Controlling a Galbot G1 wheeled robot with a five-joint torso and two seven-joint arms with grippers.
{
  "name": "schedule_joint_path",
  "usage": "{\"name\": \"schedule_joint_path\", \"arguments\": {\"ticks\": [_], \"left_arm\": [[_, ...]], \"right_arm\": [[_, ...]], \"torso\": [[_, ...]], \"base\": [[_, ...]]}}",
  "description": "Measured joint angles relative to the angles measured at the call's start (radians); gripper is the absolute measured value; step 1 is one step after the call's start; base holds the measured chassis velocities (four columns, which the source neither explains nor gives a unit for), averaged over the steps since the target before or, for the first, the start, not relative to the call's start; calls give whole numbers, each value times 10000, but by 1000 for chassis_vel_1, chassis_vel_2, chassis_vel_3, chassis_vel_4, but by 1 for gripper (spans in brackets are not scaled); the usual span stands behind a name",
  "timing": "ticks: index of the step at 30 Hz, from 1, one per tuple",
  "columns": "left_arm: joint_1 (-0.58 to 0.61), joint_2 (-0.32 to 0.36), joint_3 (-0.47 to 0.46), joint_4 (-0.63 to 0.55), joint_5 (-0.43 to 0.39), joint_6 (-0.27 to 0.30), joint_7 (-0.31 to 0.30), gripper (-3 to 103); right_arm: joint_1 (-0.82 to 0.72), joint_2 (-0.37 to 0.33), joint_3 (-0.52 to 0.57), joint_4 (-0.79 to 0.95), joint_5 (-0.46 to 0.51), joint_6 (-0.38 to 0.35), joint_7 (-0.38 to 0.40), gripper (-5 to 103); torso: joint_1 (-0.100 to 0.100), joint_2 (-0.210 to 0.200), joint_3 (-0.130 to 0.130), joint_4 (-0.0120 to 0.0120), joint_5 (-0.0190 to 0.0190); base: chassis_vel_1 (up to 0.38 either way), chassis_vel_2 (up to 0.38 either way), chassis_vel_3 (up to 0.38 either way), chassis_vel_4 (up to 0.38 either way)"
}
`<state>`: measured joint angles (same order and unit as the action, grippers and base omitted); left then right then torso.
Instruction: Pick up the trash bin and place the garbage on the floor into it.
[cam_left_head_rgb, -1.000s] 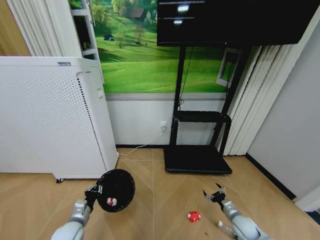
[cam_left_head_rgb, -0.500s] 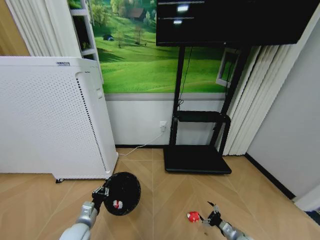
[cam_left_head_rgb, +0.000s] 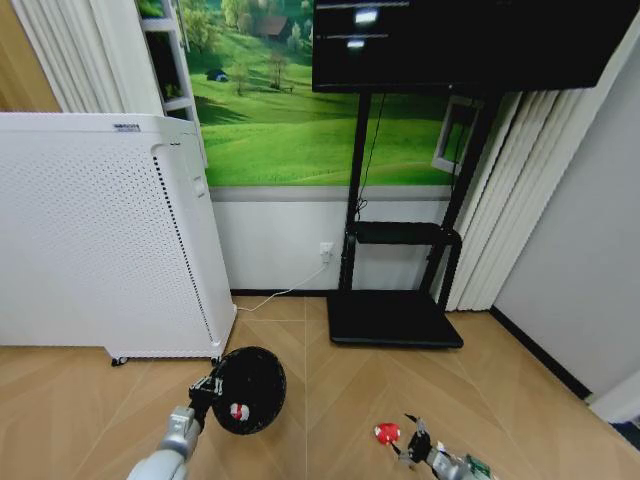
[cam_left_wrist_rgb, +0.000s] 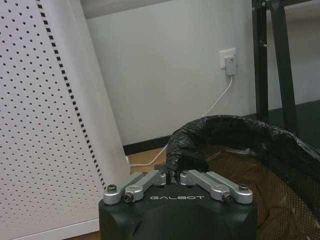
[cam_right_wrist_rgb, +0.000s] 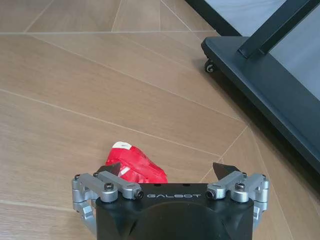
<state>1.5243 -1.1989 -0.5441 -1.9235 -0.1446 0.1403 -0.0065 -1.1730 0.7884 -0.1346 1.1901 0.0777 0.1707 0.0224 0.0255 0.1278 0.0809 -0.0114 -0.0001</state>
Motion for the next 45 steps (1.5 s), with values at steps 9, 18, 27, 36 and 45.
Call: {"name": "schedule_joint_path", "arguments": {"ticks": [9,18,27,36,45], "left_arm": [[0,-132,131,19,97,0,-3,6],[-45,-124,105,57,94,0,-6,6],[-73,-124,58,140,78,-15,-6,6],[-90,-175,73,231,105,-55,-7,6],[-122,-212,149,285,151,-73,-4,6]], "right_arm": [[941,566,-650,-1562,-450,452,-46,100],[1462,1039,-1200,-2463,-691,670,-116,100],[1738,1223,-1485,-2745,-717,793,-278,100],[1766,1266,-1280,-2877,-744,1079,-785,71],[1690,1243,-1109,-2849,-745,1205,-796,44]], "torso": [[0,0,1,0,2],[0,-1,1,-1,1],[0,0,0,-1,-1],[1,0,0,-1,3],[0,0,0,0,1]], "base": [[0,0,0,0],[0,0,0,0],[0,0,0,0],[0,0,0,0],[0,0,0,0]]}}
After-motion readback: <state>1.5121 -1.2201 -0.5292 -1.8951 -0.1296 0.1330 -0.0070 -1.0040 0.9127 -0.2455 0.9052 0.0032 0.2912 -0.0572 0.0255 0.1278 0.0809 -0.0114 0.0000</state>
